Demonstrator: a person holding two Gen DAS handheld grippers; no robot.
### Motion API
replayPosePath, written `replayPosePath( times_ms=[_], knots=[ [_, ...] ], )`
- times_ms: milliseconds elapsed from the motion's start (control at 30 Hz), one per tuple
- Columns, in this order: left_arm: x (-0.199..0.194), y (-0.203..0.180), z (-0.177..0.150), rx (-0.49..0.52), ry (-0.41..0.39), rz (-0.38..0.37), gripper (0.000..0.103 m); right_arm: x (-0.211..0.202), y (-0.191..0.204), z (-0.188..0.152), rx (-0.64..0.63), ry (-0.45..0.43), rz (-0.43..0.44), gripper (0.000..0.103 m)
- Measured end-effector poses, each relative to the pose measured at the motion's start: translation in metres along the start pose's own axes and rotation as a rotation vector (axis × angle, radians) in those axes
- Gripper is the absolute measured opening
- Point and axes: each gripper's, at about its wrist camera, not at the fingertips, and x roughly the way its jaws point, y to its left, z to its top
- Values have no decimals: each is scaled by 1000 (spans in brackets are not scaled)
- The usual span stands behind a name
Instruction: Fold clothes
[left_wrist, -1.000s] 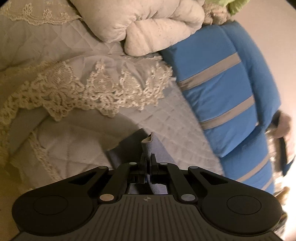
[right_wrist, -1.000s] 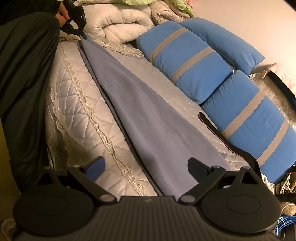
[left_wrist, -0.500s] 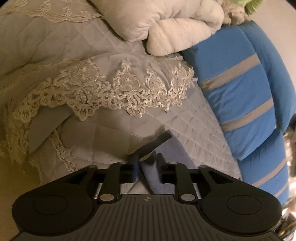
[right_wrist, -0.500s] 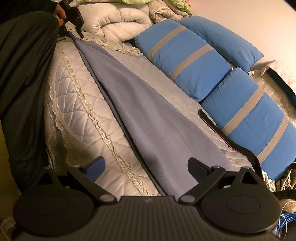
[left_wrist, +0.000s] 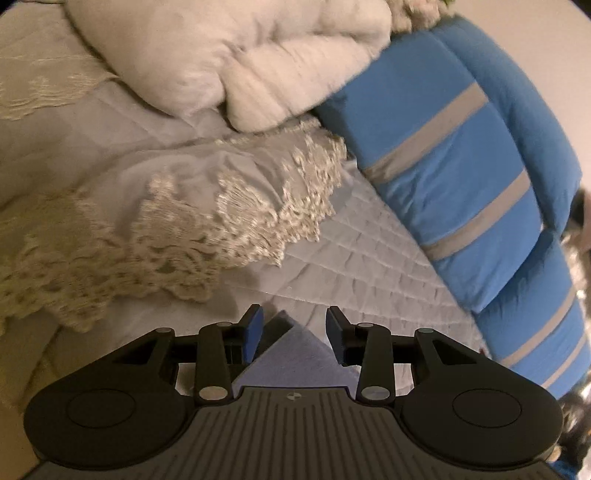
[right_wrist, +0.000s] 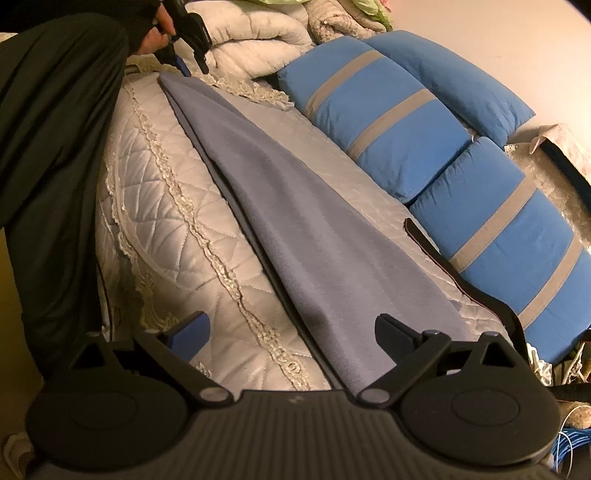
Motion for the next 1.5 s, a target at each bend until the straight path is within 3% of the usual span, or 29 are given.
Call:
replayPosePath(
  times_ms=[100,133,167,200,267,400,567,800,933,1000,1100,1300,1400,1500],
  knots=[
    [14,-10,0,52,43,19,33,0,-1,-1,2,6,-4,100],
    [16,-13,-2,74,50,26,29,0,-1,-1,1,8,-5,100],
    [18,-17,-3,97,58,33,14,0,-2,-2,-1,8,-6,100],
    [19,-20,-4,118,63,41,7,0,-2,-2,-2,9,-7,100],
    [18,-24,-6,144,50,51,5,0,-2,-3,0,10,-8,100],
    [12,-28,-5,163,2,78,4,-1,-4,-4,7,8,-10,100],
    [14,-30,-1,172,-3,126,5,-1,-6,-5,20,6,-22,100],
    [6,-40,6,167,-1,236,15,-2,-12,-10,57,-10,-38,100],
    [-15,-69,5,238,-21,156,34,3,-24,-11,172,-12,-50,100],
    [-23,-87,2,281,-22,110,55,5,-31,-10,225,-20,-63,100],
    [-27,-127,-9,373,6,37,78,11,-43,-9,329,-28,-103,102],
    [-18,-225,-55,576,92,-152,78,37,-79,-17,640,4,-220,103],
    [-5,-273,-92,674,125,-246,78,56,-88,-28,719,85,-280,103],
    [12,-316,-139,802,153,-335,78,61,-91,-40,763,99,-257,103]
  ],
)
